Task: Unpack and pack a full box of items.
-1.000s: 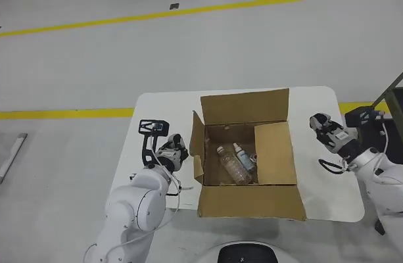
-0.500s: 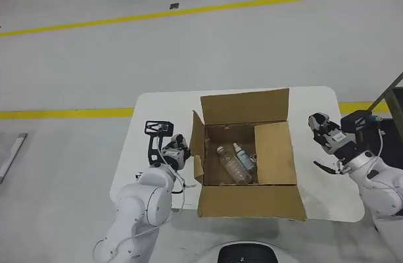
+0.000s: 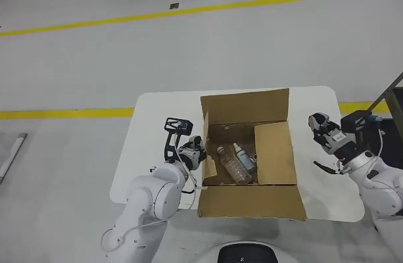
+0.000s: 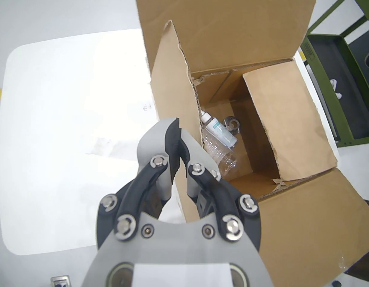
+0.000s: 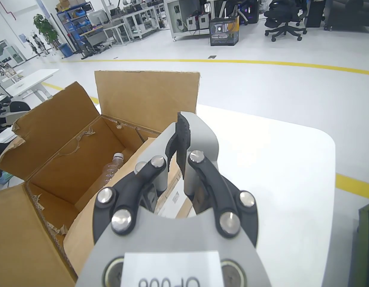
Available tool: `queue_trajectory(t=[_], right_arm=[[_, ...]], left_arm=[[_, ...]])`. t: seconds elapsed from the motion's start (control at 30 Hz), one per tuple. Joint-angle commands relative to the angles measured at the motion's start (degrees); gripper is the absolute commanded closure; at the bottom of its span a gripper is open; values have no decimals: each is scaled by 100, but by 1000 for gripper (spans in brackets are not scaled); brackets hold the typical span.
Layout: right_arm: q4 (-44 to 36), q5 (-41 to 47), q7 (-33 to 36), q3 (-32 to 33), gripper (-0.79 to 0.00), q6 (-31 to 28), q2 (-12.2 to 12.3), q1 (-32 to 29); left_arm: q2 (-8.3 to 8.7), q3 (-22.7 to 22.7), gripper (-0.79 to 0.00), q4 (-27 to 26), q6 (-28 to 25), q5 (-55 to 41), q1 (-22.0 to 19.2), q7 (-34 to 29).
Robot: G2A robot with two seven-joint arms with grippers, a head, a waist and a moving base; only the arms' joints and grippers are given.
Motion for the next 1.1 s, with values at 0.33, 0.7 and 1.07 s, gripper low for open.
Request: queue_trajectory(t=[0.33, 0.7, 1.07], right_arm=[[303, 234, -13, -32, 0, 423, -38, 340], [2631, 768, 182, -908, 0, 1108, -248, 2271], [4494, 1520, 154, -1785, 0, -161, -541, 3691]], left_arm=[[-129, 618, 0, 867, -752, -851, -429, 107], [-182, 819, 0, 1405, -891, -789, -677, 191], [-203, 814, 0, 1353, -790, -881, -655, 158]])
